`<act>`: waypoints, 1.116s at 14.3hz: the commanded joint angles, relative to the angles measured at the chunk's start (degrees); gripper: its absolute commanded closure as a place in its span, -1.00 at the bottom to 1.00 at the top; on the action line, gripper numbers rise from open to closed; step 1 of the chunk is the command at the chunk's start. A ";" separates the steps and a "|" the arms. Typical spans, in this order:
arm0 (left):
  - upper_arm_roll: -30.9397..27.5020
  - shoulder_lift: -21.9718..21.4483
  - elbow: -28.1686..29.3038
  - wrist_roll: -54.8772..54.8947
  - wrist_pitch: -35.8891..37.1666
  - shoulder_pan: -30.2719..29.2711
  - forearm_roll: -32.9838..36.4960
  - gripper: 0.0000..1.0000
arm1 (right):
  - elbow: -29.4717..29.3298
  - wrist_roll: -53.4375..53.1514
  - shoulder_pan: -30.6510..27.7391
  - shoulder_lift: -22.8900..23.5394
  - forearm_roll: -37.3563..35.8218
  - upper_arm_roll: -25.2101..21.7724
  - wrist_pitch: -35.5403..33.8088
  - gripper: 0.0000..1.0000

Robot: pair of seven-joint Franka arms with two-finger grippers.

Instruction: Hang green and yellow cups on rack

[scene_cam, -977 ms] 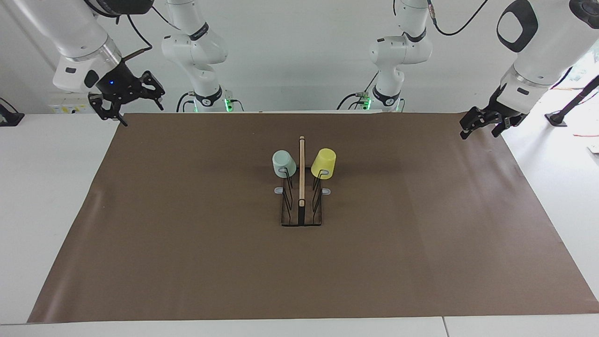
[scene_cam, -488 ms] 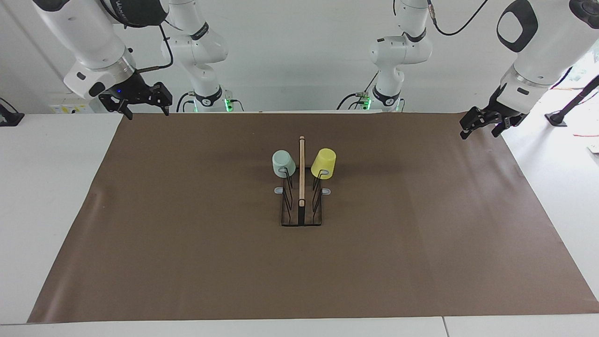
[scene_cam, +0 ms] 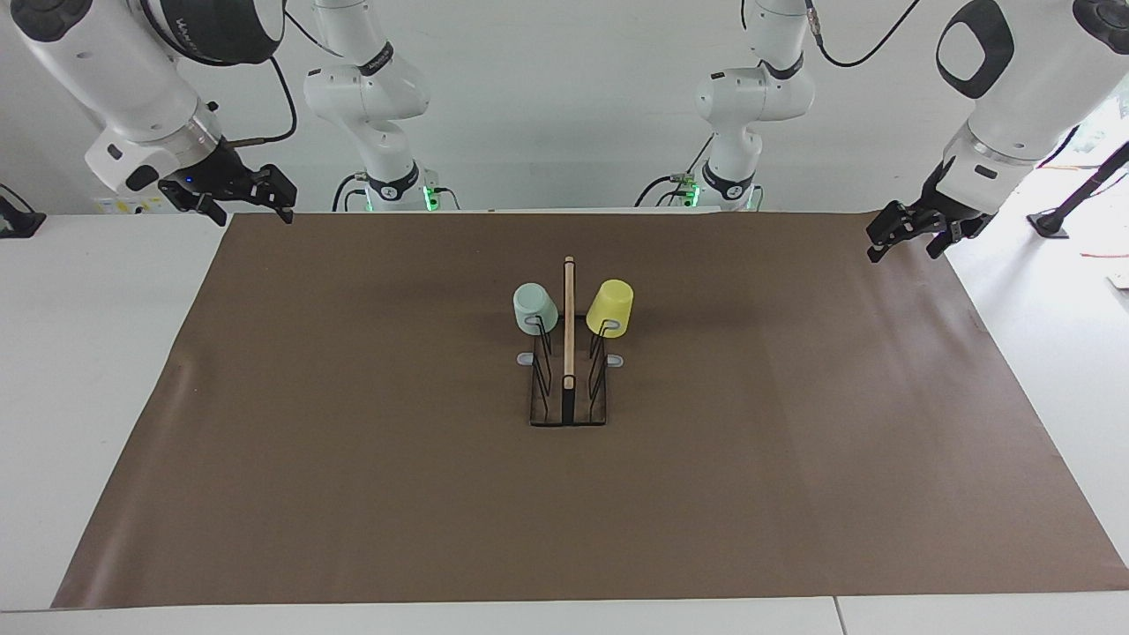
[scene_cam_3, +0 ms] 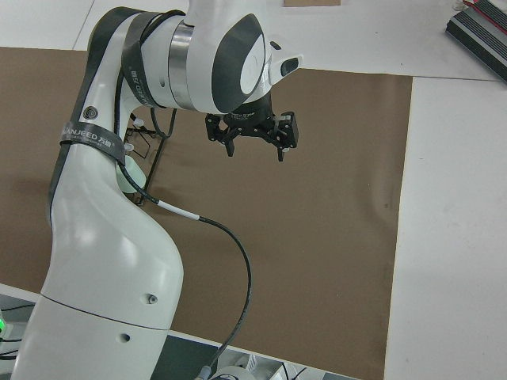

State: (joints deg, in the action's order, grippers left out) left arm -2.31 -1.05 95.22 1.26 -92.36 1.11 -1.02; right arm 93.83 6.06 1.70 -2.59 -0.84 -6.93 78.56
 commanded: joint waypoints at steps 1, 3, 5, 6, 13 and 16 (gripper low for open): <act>0.02 -0.97 0.67 0.14 -0.01 -0.05 0.84 -1.00 | 1.00 -0.52 -0.21 -1.36 -0.30 0.43 0.45 -1.00; -0.06 -0.97 0.76 0.14 -0.01 0.03 0.84 -1.00 | 1.00 -0.61 -0.30 -1.27 -0.30 0.43 0.63 -1.00; -0.06 -0.97 0.76 0.14 -0.01 0.03 0.84 -1.00 | 1.26 -0.87 -0.74 -1.36 -0.48 0.34 1.94 -1.00; 0.02 -1.05 0.76 0.14 -0.01 0.03 0.84 -1.00 | 1.18 -0.87 -0.74 -1.27 -0.48 0.34 2.47 -1.00; -0.06 -0.97 0.76 0.14 -0.01 0.03 0.84 -1.00 | 1.53 -0.52 -2.32 -1.36 -0.48 0.34 3.09 -1.00; 0.02 -0.97 0.76 0.14 -0.01 0.03 0.84 -1.00 | 1.09 -0.70 -2.32 -1.10 -0.48 0.34 3.27 -1.00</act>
State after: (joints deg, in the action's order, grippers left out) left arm -2.31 -1.05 95.22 1.26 -92.36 1.11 -1.02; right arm 93.84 6.04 -0.36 -2.85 -0.84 -6.96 80.51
